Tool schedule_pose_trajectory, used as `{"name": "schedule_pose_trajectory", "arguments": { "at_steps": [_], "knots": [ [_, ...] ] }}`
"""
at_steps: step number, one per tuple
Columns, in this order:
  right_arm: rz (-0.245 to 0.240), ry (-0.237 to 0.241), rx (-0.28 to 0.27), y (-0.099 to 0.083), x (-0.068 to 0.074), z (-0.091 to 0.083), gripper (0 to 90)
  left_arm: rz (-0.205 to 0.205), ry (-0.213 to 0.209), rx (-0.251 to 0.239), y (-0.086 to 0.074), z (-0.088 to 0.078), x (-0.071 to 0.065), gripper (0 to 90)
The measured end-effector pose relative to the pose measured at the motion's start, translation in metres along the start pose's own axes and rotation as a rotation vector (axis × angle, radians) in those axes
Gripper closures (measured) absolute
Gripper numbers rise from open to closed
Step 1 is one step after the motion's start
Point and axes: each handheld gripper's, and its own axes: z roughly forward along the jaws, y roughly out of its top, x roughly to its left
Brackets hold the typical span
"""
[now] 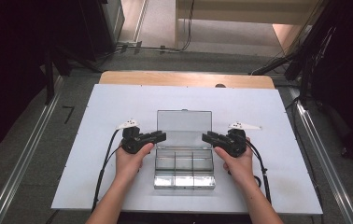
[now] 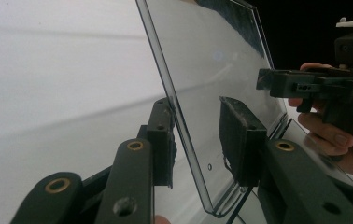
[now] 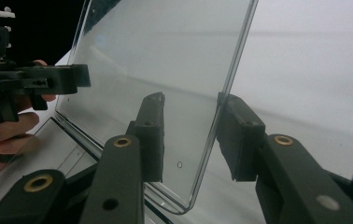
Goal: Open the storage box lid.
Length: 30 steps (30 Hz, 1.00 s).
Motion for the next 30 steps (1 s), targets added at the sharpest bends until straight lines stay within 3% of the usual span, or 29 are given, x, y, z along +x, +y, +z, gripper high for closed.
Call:
{"name": "schedule_pose_trajectory", "arguments": {
  "at_steps": [19, 30],
  "knots": [
    [0.053, -0.005, 0.060, -0.0047, -0.0034, 0.0058, 51.7, -0.040, 0.022, 0.054, -0.0028, 0.0040, 0.0034, 57.4],
    [0.067, 0.000, 0.096, -0.0058, -0.0046, 0.0072, 46.6, -0.029, 0.054, 0.079, -0.0034, 0.0046, 0.0029, 51.2]
  ]
}}
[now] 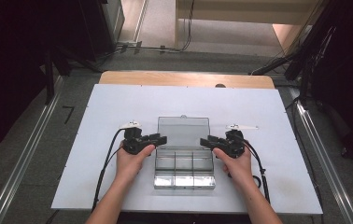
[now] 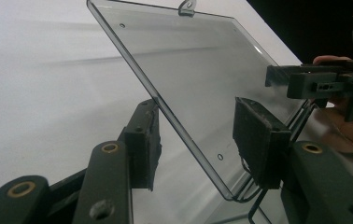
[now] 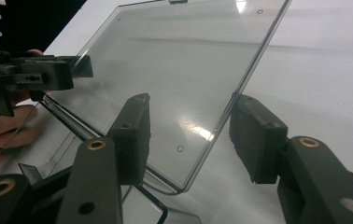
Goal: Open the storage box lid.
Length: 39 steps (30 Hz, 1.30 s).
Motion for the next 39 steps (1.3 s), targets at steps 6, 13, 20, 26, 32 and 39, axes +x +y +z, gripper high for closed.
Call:
{"name": "schedule_pose_trajectory", "arguments": {
  "at_steps": [6, 13, 20, 26, 32, 39],
  "knots": [
    [0.000, -0.010, 0.019, 0.000, -0.001, 0.000, 40.8, -0.001, 0.009, 0.017, 0.000, 0.000, 0.000, 46.5],
    [-0.007, -0.009, -0.010, 0.003, 0.000, -0.007, 35.6, 0.003, 0.016, 0.011, 0.001, -0.003, -0.002, 37.4],
    [-0.069, 0.007, -0.049, 0.007, 0.004, -0.018, 29.0, 0.053, 0.009, -0.015, 0.003, -0.011, -0.007, 24.5],
    [-0.123, 0.003, -0.063, 0.012, 0.011, -0.028, 19.8, 0.111, -0.016, -0.046, 0.005, -0.019, -0.013, 17.6],
    [-0.195, 0.043, -0.057, 0.013, 0.015, -0.037, 8.1, 0.152, -0.046, -0.062, 0.006, -0.026, -0.018, 8.8],
    [-0.255, 0.048, -0.055, 0.014, 0.021, -0.049, 0.8, 0.221, -0.082, -0.086, 0.005, -0.034, -0.025, 1.2]
  ]
}}
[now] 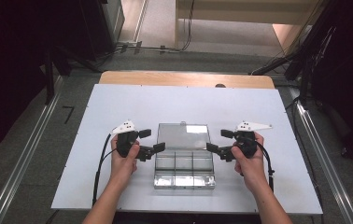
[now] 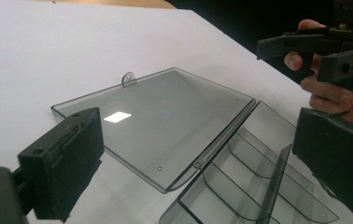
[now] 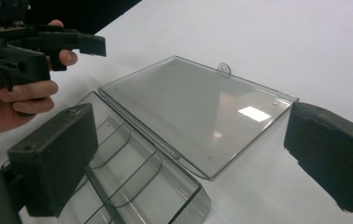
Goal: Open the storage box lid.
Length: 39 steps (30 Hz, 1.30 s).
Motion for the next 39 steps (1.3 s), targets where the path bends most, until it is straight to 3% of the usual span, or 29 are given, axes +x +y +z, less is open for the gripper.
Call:
{"name": "schedule_pose_trajectory", "arguments": {
  "at_steps": [23, 33, 39],
  "knots": [
    [-0.065, -0.074, -0.014, -0.006, 0.003, -0.036, 0.0, 0.086, 0.009, 0.008, -0.004, -0.024, -0.010, 0.0],
    [-0.084, -0.127, 0.009, -0.017, -0.004, -0.054, 0.0, 0.090, 0.014, 0.020, -0.013, -0.036, -0.011, 0.0],
    [-0.068, -0.160, 0.009, -0.025, -0.010, -0.064, 0.0, 0.100, 0.021, 0.013, -0.017, -0.046, -0.012, 0.0]
  ]
}}
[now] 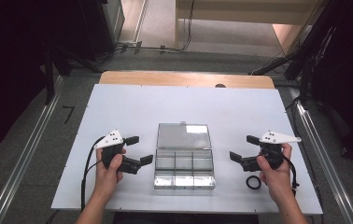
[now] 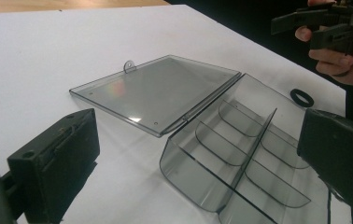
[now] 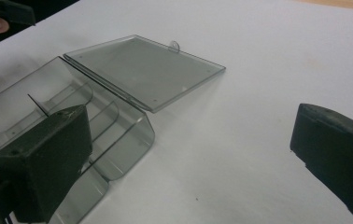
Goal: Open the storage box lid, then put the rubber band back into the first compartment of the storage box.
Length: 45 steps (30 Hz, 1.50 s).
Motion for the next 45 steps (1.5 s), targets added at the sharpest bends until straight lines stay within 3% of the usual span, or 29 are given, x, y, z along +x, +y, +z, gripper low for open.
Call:
{"name": "schedule_pose_trajectory", "arguments": {
  "at_steps": [9, 25, 27, 31, 39, 45],
  "knots": [
    [0.002, -0.036, 0.026, -0.011, -0.007, -0.010, 0.0, 0.000, 0.015, 0.013, -0.010, -0.014, 0.002, 0.0],
    [0.050, -0.065, 0.065, -0.028, -0.019, -0.030, 0.0, -0.015, 0.020, 0.013, -0.023, -0.030, 0.006, 0.0],
    [0.052, -0.077, 0.073, -0.032, -0.020, -0.033, 5.0, -0.017, 0.022, 0.012, -0.025, -0.032, 0.006, 0.0],
    [0.068, -0.074, 0.101, -0.039, -0.022, -0.036, 5.8, -0.023, 0.031, 0.011, -0.027, -0.036, 0.007, 0.0],
    [0.069, -0.088, 0.148, -0.051, -0.023, -0.042, 24.1, -0.021, 0.032, 0.013, -0.029, -0.036, 0.008, 0.0],
    [0.053, -0.084, 0.161, -0.061, -0.020, -0.048, 46.7, -0.022, 0.028, 0.017, -0.030, -0.035, 0.008, 0.0]
  ]
}}
